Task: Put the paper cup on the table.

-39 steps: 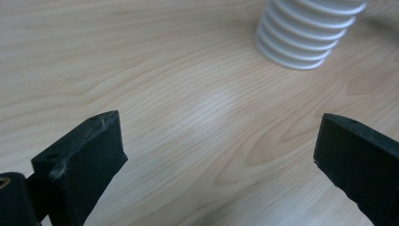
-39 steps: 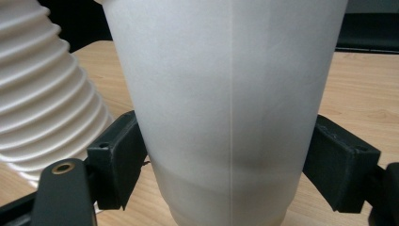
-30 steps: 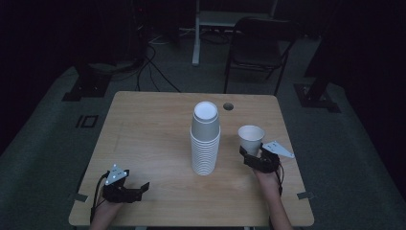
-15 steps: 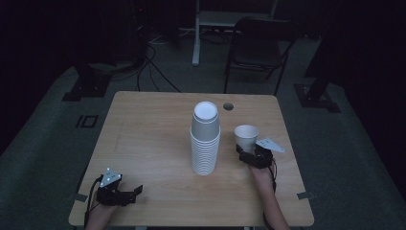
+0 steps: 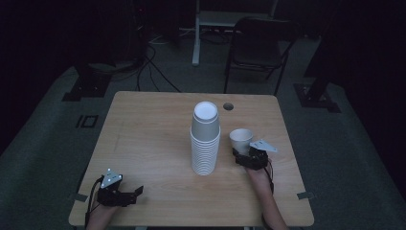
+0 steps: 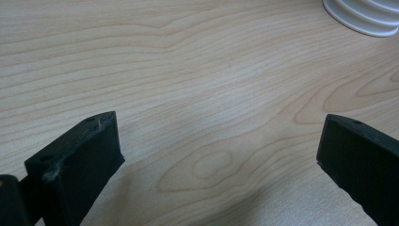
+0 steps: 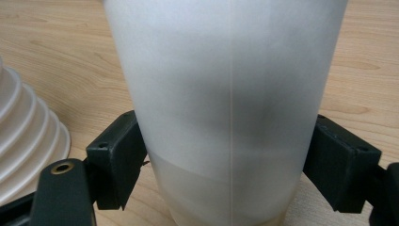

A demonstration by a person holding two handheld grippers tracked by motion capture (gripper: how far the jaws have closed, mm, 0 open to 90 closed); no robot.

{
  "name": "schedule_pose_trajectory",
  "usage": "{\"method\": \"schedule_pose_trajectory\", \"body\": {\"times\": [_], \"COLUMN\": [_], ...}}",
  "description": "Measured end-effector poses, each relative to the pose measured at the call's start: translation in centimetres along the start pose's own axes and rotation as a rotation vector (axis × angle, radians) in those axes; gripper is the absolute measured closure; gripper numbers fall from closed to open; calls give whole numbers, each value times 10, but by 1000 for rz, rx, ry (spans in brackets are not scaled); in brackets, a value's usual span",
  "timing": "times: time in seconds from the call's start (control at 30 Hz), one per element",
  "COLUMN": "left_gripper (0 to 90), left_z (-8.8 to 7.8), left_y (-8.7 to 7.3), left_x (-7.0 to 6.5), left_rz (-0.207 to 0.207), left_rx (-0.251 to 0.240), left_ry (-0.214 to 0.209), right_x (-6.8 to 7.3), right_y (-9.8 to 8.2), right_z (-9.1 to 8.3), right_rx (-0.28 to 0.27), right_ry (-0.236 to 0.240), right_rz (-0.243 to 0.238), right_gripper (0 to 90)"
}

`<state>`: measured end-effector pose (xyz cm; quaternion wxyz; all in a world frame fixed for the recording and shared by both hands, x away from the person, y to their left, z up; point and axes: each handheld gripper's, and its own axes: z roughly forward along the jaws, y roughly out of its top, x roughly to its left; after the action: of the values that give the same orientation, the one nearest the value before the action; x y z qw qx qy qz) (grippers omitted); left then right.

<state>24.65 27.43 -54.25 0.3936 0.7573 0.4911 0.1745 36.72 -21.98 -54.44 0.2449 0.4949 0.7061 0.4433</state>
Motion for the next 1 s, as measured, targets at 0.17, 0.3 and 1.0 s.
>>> {"method": "schedule_pose_trajectory", "body": {"times": [0.17,0.3,1.0], "left_gripper": [6,7,7], "left_z": [1,2,3], "left_y": [-1,-1,-3], "left_x": [0,-1,-1], "left_rz": [3,7,10], "left_rx": [2,5,15], "left_ry": [2,5,11], "right_x": [0,-2,-7], "right_y": [-3,-5,-25], "right_z": [-4,-7,-37], "right_rx": [8,33,61], "right_ry": [-6,3,53], "right_rz": [-18,-11,-54], "right_gripper": [197,189,100]}}
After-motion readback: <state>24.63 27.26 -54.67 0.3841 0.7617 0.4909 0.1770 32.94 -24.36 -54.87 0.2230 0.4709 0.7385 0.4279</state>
